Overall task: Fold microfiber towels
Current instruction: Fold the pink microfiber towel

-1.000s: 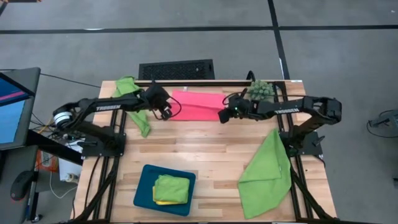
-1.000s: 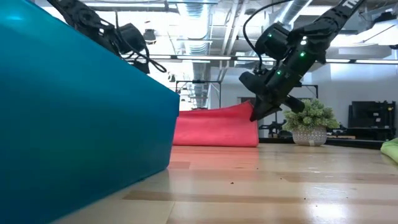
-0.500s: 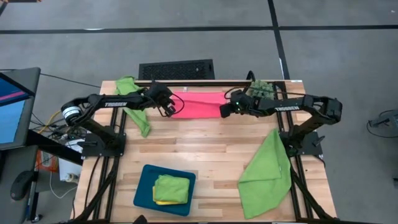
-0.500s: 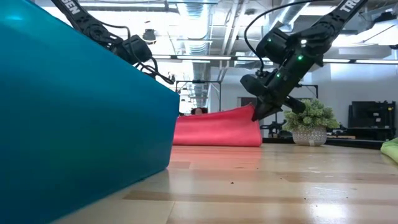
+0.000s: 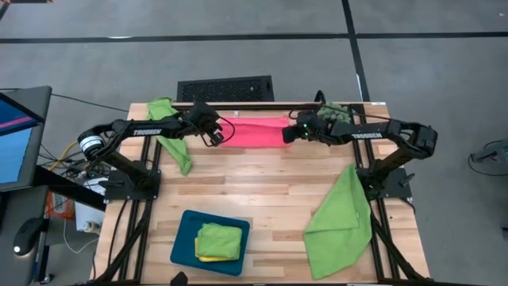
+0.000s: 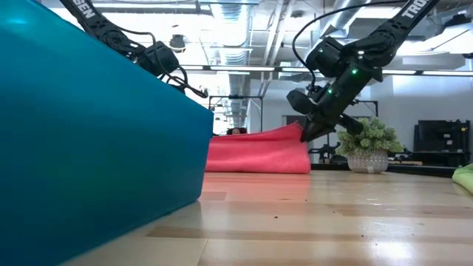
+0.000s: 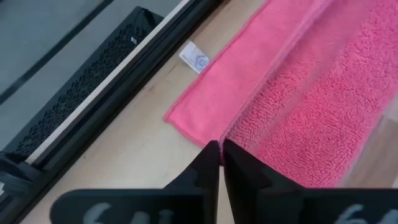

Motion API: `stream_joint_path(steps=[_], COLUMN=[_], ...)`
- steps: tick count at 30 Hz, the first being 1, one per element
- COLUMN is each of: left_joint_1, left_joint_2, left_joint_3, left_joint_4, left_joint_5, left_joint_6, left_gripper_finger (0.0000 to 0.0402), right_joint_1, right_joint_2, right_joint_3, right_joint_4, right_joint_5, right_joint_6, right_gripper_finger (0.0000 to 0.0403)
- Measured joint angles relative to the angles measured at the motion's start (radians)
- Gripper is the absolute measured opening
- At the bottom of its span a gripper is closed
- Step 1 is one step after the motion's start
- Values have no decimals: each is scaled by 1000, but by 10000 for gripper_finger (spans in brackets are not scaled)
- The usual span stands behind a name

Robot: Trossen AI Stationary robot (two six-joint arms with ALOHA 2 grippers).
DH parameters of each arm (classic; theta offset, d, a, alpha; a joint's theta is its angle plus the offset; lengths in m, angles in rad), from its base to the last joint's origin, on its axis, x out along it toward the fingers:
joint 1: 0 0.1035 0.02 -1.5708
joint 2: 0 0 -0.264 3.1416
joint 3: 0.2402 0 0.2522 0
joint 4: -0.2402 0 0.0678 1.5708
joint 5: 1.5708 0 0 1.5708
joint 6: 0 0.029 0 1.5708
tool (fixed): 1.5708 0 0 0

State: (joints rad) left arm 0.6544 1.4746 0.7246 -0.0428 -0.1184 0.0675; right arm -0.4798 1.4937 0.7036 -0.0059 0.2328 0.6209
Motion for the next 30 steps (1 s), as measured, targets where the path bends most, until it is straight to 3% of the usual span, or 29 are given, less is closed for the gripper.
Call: stream_joint_path(steps=[12,18,23,26,30], left_joint_1=[0,0,15,46,122], left_joint_2=[0,0,-26,-91,-197], left_joint_3=[0,0,-1,-1,-1], left_joint_4=[10,17,37,50,64], left_joint_5=[8,33,31,81,255], left_joint_6=[46,82,36,12,-42], left_gripper_finger=[52,85,105,107,107], right_joint_1=[-27,-21,-17,-29,-70], right_joint_2=[0,0,0,0,0], right_joint_3=[0,0,0,1,44], right_joint_4=[2,82,67,95,97], right_joint_5=[-23,-25,-24,-25,-47], right_joint_6=[7,8,3,-110,-287], right_gripper_finger=[93,121,133,141,159])
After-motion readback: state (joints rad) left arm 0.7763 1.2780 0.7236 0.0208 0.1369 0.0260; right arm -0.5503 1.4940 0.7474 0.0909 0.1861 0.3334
